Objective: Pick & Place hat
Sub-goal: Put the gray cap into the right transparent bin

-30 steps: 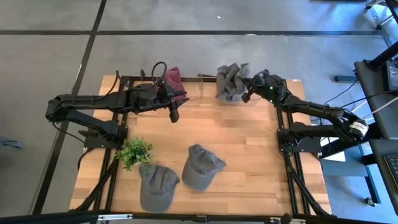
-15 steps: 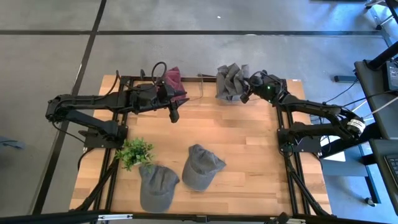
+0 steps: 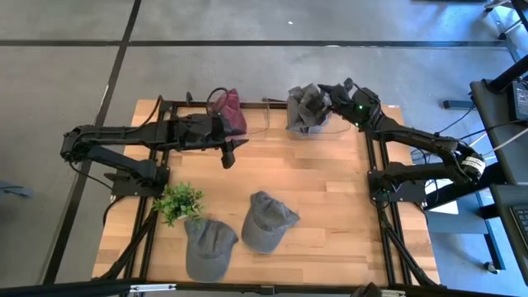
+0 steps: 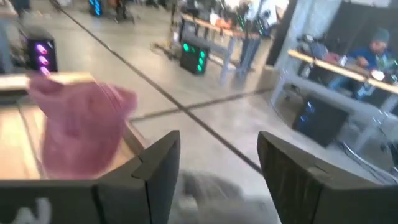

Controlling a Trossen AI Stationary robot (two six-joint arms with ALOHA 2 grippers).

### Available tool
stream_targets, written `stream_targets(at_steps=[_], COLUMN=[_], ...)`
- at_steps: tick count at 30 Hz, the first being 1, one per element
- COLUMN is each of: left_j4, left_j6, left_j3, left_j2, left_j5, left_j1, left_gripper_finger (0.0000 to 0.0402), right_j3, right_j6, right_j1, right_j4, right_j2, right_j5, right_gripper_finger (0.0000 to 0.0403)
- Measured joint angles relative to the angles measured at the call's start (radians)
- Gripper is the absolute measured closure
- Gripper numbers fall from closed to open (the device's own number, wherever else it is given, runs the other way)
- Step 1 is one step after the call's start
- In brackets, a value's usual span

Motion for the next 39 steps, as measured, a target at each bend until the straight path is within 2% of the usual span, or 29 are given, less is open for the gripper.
stream_targets(at_steps=[7,10,14,17,19,22,24,27,33,39], left_j4=[-0.143,-0.183,-0.161,-0.096,-0.059,0.006,0.049,0.098,0.170,0.248], left_j6=[-0.079,-0.053,0.034,0.050,0.075,0.098,0.113,0.124,0.165,0.230], left_j3=[0.000,-0.001,-0.001,-0.001,-0.001,-0.001,-0.001,-0.001,0.000,0.000], left_j2=[0.001,0.022,0.091,0.161,0.209,0.278,0.317,0.372,0.484,0.600], left_j5=[0.238,0.332,0.390,0.418,0.488,0.617,0.713,0.793,0.793,0.793], left_j1=[0.000,0.000,-0.002,0.002,0.003,0.010,0.027,0.054,0.065,0.015], left_gripper_finger=[0.0276,0.0276,0.0276,0.0276,0.0276,0.0276,0.0276,0.0276,0.0276,0.0276], right_j3=[0.061,0.063,0.063,0.063,0.063,0.063,0.063,0.063,0.063,0.063], right_j6=[-0.003,-0.003,0.010,0.082,0.129,0.099,0.097,0.134,0.207,0.222], right_j1=[0.135,0.190,0.249,0.286,0.317,0.371,0.404,0.439,0.476,0.479], right_j4=[-0.001,-0.003,-0.020,-0.056,-0.078,-0.120,-0.159,-0.199,-0.293,-0.408], right_j2=[0.000,0.000,0.000,0.001,0.001,0.001,0.001,0.001,0.001,0.001], right_j5=[-0.003,-0.003,-0.003,-0.008,-0.066,-0.211,-0.238,-0.166,-0.042,0.049], right_gripper_finger=[0.0187,0.0187,0.0187,0.0187,0.0187,0.0187,0.0187,0.0187,0.0187,0.0187])
